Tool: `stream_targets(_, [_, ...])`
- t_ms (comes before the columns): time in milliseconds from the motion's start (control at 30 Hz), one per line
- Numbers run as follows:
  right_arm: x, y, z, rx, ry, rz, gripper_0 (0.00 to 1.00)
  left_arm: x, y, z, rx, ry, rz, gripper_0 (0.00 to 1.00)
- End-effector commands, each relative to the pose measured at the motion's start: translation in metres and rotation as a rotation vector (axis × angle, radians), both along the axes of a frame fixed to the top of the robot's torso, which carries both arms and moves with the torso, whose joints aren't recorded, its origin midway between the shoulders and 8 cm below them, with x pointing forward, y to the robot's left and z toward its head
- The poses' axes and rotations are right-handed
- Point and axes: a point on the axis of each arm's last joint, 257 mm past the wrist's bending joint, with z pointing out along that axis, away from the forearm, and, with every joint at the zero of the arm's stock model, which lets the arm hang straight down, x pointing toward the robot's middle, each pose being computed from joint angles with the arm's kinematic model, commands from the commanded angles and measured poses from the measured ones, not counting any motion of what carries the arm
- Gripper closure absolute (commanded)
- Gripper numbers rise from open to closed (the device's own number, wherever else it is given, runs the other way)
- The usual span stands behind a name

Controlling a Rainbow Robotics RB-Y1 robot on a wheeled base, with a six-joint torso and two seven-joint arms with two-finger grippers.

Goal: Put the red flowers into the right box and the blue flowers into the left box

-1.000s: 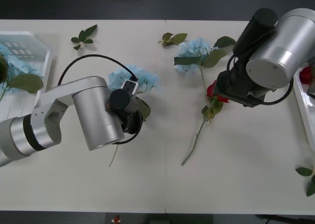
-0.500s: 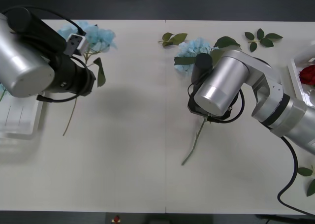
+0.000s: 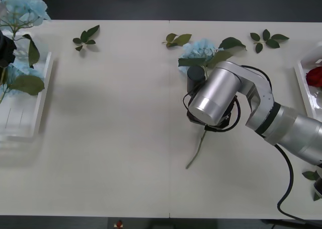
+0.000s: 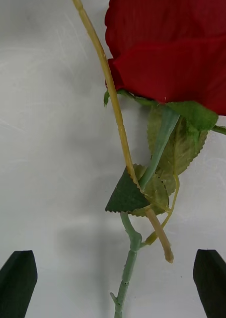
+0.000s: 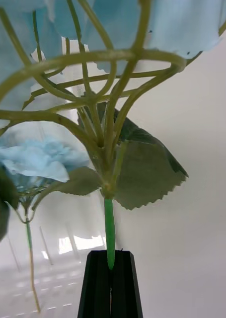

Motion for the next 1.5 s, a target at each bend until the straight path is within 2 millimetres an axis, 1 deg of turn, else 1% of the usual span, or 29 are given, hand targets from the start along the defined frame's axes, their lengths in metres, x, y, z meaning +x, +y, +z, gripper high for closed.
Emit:
stream_targets(33, [0.004, 0.006, 0.004, -0.008, -0.019, 0.047, 0.08, 0.018, 0.050, 0.040, 0.060, -0.070, -0.028, 1.00])
stream_targets(67, [0.003, 0.005, 0.001, -0.012, -0.021, 0.051, 0.09, 0.023, 0.068, 0.045, 0.075, -0.083, -0.029, 1.00])
stream_targets(100, [0.002, 0.005, -0.002, -0.015, -0.023, 0.055, 0.08, 0.026, 0.082, 0.049, 0.090, -0.091, -0.030, 1.00])
stream_targets(233, [0.001, 0.004, -0.009, -0.016, -0.030, 0.061, 0.08, 0.036, 0.116, 0.061, 0.117, -0.118, -0.024, 1.00])
stream_targets(333, [-0.002, 0.004, -0.015, -0.019, -0.027, 0.069, 0.09, 0.042, 0.140, 0.065, 0.143, -0.145, -0.020, 1.00])
stream_targets(367, [-0.003, 0.003, -0.015, -0.022, -0.027, 0.069, 0.08, 0.043, 0.144, 0.065, 0.152, -0.152, -0.020, 1.00])
stream_targets(400, [-0.003, 0.003, -0.017, -0.026, -0.029, 0.073, 0.09, 0.046, 0.155, 0.066, 0.178, -0.171, -0.021, 1.00])
stream_targets(433, [-0.004, 0.002, -0.018, -0.027, -0.028, 0.075, 0.09, 0.048, 0.159, 0.066, 0.192, -0.179, -0.024, 1.00])
stream_targets(500, [-0.005, 0.003, -0.021, -0.024, -0.029, 0.077, 0.08, 0.050, 0.176, 0.061, 0.236, -0.189, -0.019, 1.00])
stream_targets(533, [-0.005, 0.002, -0.022, -0.025, -0.027, 0.077, 0.08, 0.051, 0.179, 0.057, 0.243, -0.186, -0.021, 1.00])
stream_targets(600, [-0.005, 0.003, -0.022, -0.024, -0.029, 0.080, 0.08, 0.050, 0.191, 0.042, 0.277, -0.164, -0.030, 1.00])
stream_targets(633, [-0.006, 0.003, -0.023, -0.026, -0.028, 0.082, 0.08, 0.049, 0.193, 0.037, 0.282, -0.155, -0.029, 1.00])
stream_targets(700, [-0.006, 0.002, -0.023, -0.029, -0.027, 0.085, 0.08, 0.045, 0.202, 0.016, 0.298, -0.114, -0.020, 1.00])
stream_targets(733, [-0.006, 0.003, -0.024, -0.028, -0.026, 0.087, 0.08, 0.044, 0.203, 0.010, 0.301, -0.104, -0.019, 1.00])
stream_targets(800, [-0.006, 0.003, -0.024, -0.026, -0.028, 0.091, 0.08, 0.041, 0.209, -0.009, 0.321, -0.071, -0.015, 1.00])
stream_targets(833, [-0.006, 0.003, -0.025, -0.027, -0.027, 0.092, 0.09, 0.041, 0.210, -0.012, 0.325, -0.064, -0.014, 1.00])
stream_targets(900, [-0.007, 0.004, -0.026, -0.023, -0.027, 0.094, 0.08, 0.038, 0.211, -0.032, 0.340, -0.031, -0.018, 1.00])
stream_targets(933, [-0.007, 0.004, -0.026, -0.023, -0.027, 0.096, 0.08, 0.038, 0.212, -0.036, 0.341, -0.025, -0.016, 1.00])
stream_targets(1000, [-0.008, 0.004, -0.027, -0.025, -0.024, 0.099, 0.09, 0.033, 0.211, -0.056, 0.328, 0.008, -0.008, 1.00])
stream_targets(1033, [-0.008, 0.004, -0.027, -0.025, -0.024, 0.099, 0.12, 0.033, 0.209, -0.061, 0.324, 0.015, -0.008, 1.00])
stream_targets(1100, [-0.008, 0.003, -0.028, -0.031, -0.023, 0.104, 0.22, 0.030, 0.205, -0.081, 0.297, 0.042, 0.003, 1.00])
stream_targets(1133, [-0.008, 0.002, -0.029, -0.032, -0.022, 0.104, 0.24, 0.029, 0.205, -0.085, 0.295, 0.046, 0.005, 1.00])
stream_targets(1200, [-0.009, 0.003, -0.030, -0.034, -0.022, 0.109, 0.29, 0.027, 0.201, -0.100, 0.277, 0.065, 0.012, 1.00])
stream_targets(1333, [-0.007, 0.002, -0.035, -0.037, -0.026, 0.115, 0.33, 0.027, 0.199, -0.109, 0.268, 0.070, 0.016, 1.00])
stream_targets(1367, [-0.007, 0.003, -0.037, -0.037, -0.025, 0.117, 0.37, 0.026, 0.199, -0.110, 0.270, 0.072, 0.016, 1.00])
stream_targets(1400, [-0.007, 0.003, -0.039, -0.039, -0.024, 0.116, 0.41, 0.027, 0.199, -0.110, 0.269, 0.067, 0.015, 0.96])
stream_targets(1433, [-0.006, 0.002, -0.039, -0.041, -0.025, 0.115, 0.43, 0.027, 0.199, -0.111, 0.266, 0.067, 0.015, 0.81])
stream_targets(1467, [-0.006, 0.002, -0.041, -0.046, -0.024, 0.116, 0.47, 0.027, 0.199, -0.110, 0.265, 0.066, 0.015, 0.51])
stream_targets(1500, [-0.006, 0.002, -0.043, -0.053, -0.025, 0.117, 0.51, 0.028, 0.198, -0.109, 0.265, 0.061, 0.014, 0.25])
